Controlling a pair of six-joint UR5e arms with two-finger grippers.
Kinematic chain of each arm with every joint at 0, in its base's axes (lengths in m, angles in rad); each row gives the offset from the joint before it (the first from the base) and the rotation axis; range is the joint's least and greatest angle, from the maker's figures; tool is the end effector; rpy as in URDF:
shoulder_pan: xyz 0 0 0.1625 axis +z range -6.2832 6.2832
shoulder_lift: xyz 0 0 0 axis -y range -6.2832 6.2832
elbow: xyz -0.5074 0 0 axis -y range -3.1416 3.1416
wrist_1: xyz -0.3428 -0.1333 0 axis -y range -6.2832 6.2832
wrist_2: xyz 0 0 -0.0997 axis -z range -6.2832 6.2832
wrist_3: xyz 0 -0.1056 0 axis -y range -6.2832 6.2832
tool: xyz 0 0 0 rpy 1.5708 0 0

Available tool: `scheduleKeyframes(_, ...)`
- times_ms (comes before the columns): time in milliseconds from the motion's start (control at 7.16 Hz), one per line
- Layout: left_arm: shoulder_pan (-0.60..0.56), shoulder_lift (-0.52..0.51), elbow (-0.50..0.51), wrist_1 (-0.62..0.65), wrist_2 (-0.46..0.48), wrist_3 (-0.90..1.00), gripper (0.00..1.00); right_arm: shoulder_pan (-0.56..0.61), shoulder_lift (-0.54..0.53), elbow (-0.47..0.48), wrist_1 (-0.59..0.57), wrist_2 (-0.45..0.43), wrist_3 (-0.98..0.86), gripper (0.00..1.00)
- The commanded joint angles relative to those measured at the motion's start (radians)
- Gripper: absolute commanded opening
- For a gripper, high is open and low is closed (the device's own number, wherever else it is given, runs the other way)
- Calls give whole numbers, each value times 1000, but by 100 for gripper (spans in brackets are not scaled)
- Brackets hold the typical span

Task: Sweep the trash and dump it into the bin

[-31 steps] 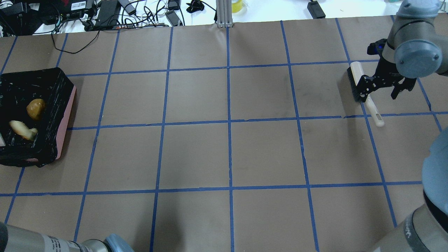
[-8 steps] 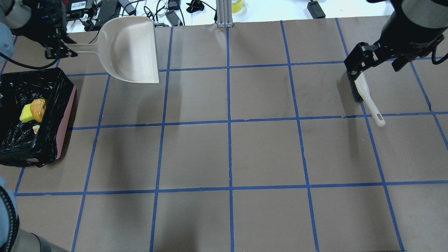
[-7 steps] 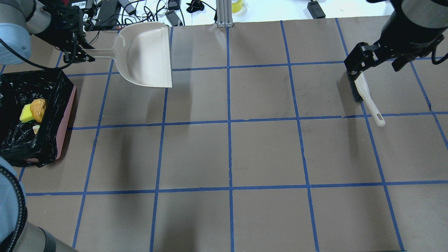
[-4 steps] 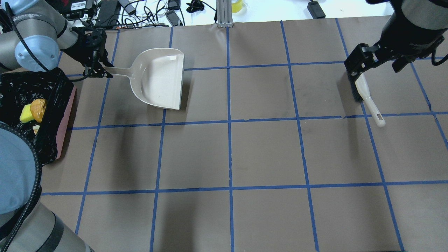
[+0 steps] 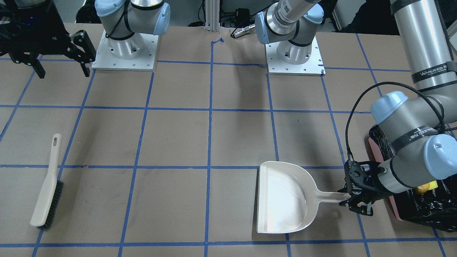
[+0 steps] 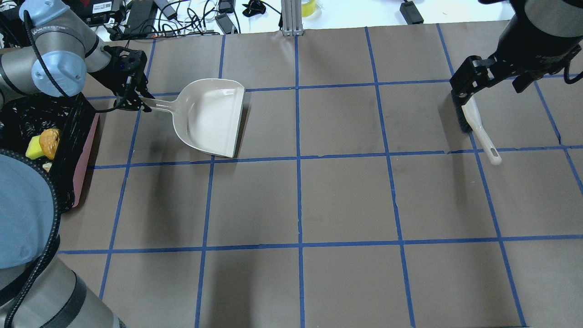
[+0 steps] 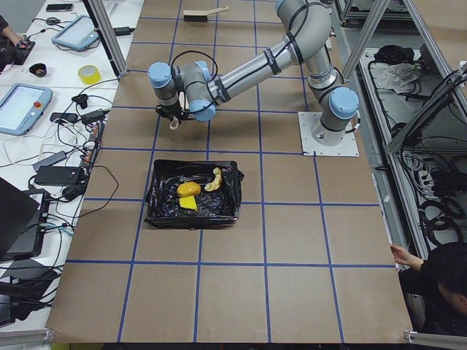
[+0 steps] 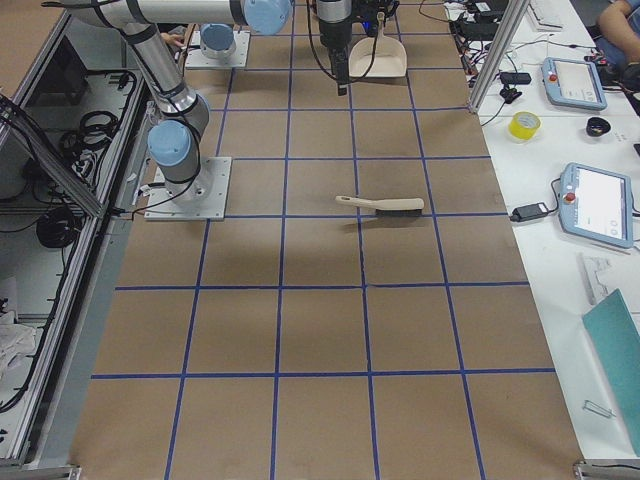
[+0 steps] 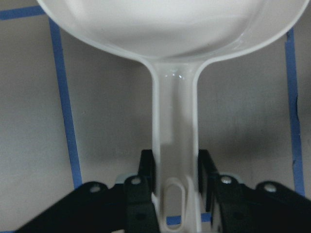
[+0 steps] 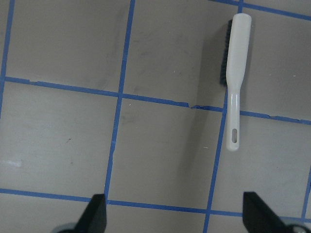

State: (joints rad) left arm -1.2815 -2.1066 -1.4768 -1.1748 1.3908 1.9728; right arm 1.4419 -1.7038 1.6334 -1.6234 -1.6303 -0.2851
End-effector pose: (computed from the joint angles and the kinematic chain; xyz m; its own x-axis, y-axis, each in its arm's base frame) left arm 0.0435 -0.6796 0.3439 0.1058 0.9940 -0.0278 0.9771 -0.1091 -0.1825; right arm 0.0763 -0.3997 0.5971 -0.9850 -0.1467 0.0911 -0.1557 0.9826 -0.1011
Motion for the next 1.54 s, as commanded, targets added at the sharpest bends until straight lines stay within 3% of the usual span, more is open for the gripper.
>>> scheduleKeyframes(0, -6, -3, -31, 13, 1, -72, 28, 0, -2, -4, -1, 3, -2, 100)
scheduleKeyframes(279, -13, 40, -36, 14, 10, -122, 61, 0, -2, -3, -1, 10, -2, 100)
scheduleKeyframes(419, -25, 72, -30, 11, 17, -156, 63, 0, -2, -3, 0, 10, -2, 100)
scheduleKeyframes(559, -29, 112, -25, -2, 36, -175, 82, 0, -2, -1, 0, 7, -2, 100)
scheduleKeyframes(838, -42, 235, 6, -179, 80, -499, 84, 0, -2, -1, 0, 4, -2, 100)
scheduleKeyframes(978, -62, 299, 13, -297, 85, -638, 91, 0, -2, -1, 2, 3, -2, 100)
scheduleKeyframes(1397, -214, 436, -2, -339, 86, -1265, 100, 0, -2, 2, 2, 9, -6, 100)
